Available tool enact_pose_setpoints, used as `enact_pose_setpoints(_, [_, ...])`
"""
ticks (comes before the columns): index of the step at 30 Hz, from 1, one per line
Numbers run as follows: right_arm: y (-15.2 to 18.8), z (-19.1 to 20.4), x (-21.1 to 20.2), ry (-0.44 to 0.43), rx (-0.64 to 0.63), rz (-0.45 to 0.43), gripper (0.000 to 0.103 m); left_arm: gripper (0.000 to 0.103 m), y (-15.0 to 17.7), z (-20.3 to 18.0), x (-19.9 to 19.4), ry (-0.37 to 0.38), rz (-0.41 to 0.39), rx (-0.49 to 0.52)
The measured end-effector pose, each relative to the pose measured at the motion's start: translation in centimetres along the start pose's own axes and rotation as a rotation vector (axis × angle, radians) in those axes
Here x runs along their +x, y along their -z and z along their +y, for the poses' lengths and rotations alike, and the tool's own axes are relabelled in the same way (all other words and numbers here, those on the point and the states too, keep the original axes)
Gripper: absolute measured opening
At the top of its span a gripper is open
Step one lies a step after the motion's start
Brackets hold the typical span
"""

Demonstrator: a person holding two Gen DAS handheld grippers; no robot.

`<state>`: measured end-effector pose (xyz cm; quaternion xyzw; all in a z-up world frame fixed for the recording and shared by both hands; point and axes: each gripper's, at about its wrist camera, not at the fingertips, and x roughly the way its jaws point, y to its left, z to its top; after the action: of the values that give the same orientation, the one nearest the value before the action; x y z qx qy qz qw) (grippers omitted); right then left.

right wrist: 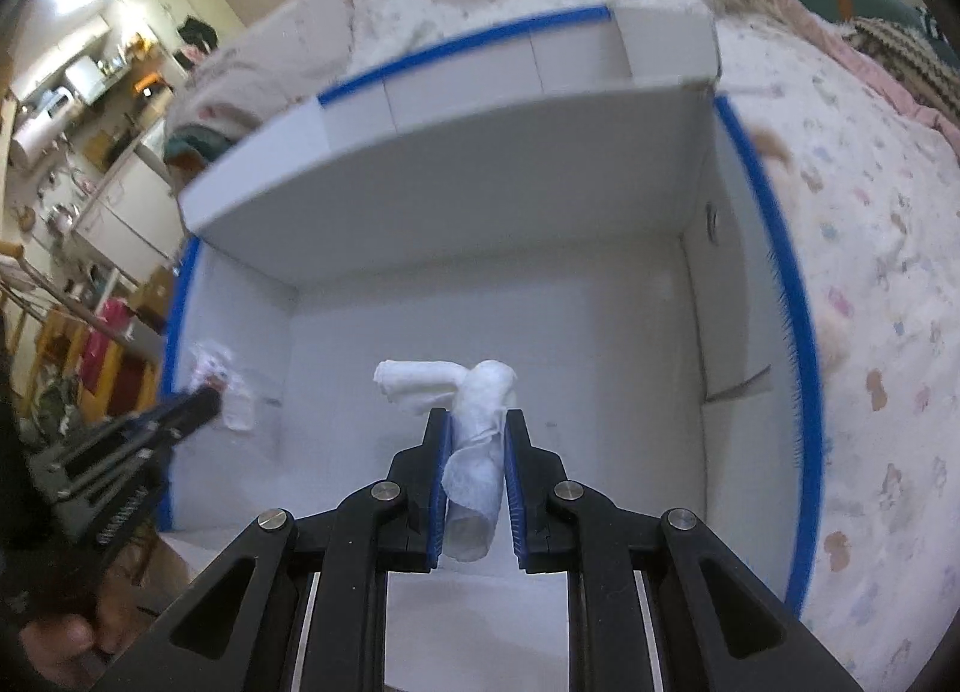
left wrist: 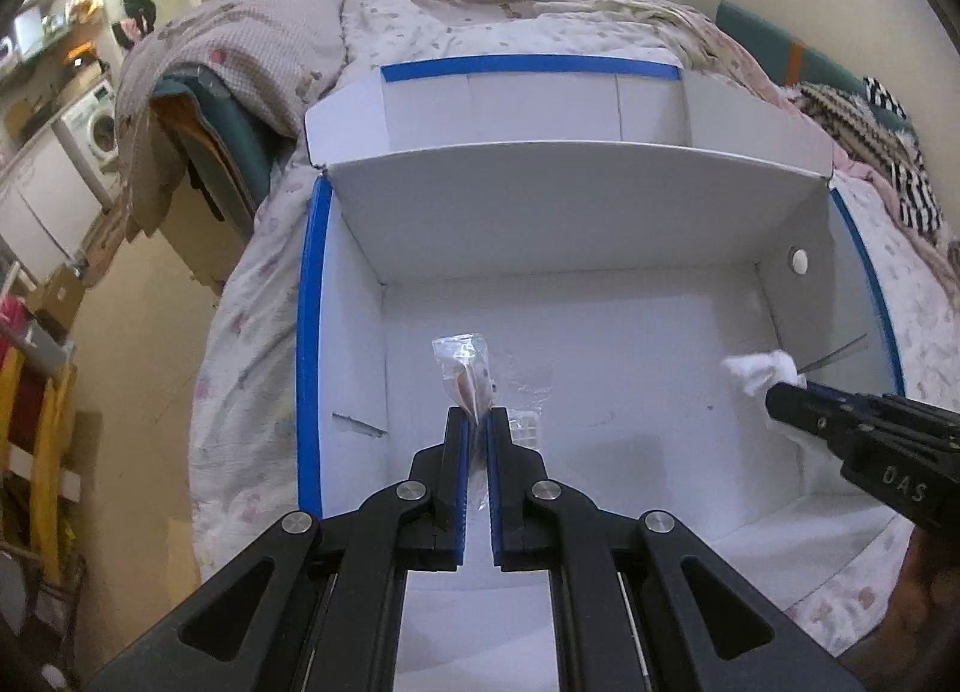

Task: Organize soft objects
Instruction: 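Carry the bag and the sock up and over into the box with both tools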

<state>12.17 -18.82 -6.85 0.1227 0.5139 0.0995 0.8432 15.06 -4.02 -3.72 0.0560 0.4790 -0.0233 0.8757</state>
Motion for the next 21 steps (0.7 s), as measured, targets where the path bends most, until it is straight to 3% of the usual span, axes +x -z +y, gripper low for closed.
enact_pose_setpoints(3, [0.4,-0.6,1.2,0.022,0.009,0.046,0.019,0.006,0.0,-0.4,0.9,-0.032,0.027,0.016])
enact_pose_setpoints(9, [1.4,-0.7,1.9,0.087,-0.022,0.068,0.019,0.006,0.4,0.1,2.6,0.022,0.122,-0.036])
enact_pose_setpoints(21, [0.9,-0.5,2.3,0.096,-0.038,0.076,0.019,0.006,0.3,0.0,3.4,0.017,0.166,-0.044])
